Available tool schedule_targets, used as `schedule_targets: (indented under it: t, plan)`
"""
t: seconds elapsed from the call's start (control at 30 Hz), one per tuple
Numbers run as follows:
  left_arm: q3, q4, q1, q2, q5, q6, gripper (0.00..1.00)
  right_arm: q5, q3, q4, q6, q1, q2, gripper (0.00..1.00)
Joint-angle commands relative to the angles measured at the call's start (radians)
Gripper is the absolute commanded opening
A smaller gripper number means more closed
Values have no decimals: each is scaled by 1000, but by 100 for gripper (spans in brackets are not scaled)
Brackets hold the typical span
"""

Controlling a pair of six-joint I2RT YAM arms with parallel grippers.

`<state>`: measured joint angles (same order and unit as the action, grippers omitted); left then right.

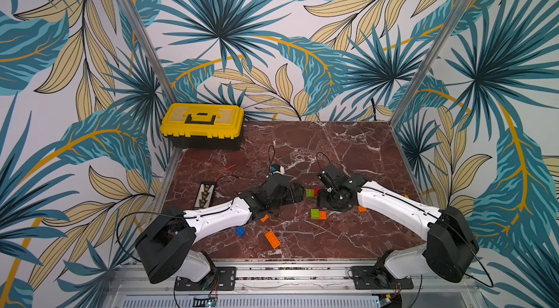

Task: Assemble the number 5 with lego
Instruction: Assemble the lego brick with the lego brick.

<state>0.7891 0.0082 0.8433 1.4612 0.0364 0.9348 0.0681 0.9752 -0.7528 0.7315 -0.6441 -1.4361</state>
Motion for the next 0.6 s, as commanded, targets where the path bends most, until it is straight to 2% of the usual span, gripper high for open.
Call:
schedule_targets:
  t: [0.0, 0.57]
  plan:
    - [-3, 59, 2, 25, -48, 15, 100, -10, -18, -4, -23, -15, 3, 56]
    - [-61, 40, -1, -5, -28, 83, 100, 39, 22, -33, -33, -79, -75, 56]
